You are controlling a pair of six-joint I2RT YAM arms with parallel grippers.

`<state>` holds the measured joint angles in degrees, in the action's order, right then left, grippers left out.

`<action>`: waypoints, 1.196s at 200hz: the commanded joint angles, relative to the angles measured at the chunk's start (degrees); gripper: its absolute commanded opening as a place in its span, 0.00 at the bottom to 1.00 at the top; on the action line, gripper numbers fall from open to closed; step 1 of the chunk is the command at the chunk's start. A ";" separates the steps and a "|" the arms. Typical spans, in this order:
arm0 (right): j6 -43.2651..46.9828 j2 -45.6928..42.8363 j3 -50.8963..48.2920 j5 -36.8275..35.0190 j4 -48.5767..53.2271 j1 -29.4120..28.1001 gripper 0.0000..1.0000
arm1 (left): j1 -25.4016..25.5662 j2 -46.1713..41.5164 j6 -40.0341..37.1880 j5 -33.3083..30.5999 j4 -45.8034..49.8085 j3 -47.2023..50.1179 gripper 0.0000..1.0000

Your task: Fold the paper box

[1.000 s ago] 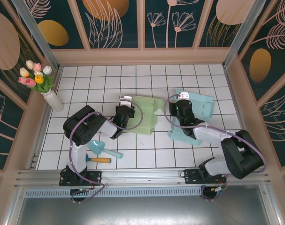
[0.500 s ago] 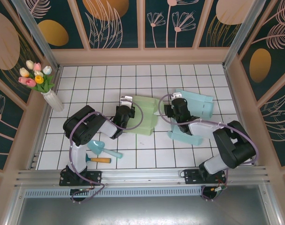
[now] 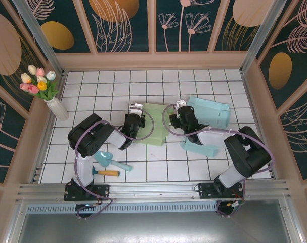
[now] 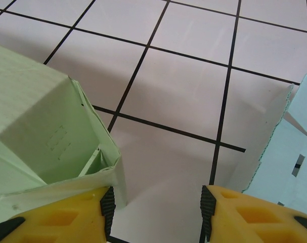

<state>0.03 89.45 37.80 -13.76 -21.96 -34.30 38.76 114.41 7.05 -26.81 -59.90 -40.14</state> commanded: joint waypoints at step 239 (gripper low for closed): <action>4.12 7.53 4.56 15.45 -8.37 -1.01 0.45 | -0.01 0.76 -2.65 2.74 -0.89 0.69 0.09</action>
<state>4.40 95.48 40.80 -2.96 -25.82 -34.98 38.61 114.41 6.02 -25.85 -60.27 -40.12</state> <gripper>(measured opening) 0.459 0.103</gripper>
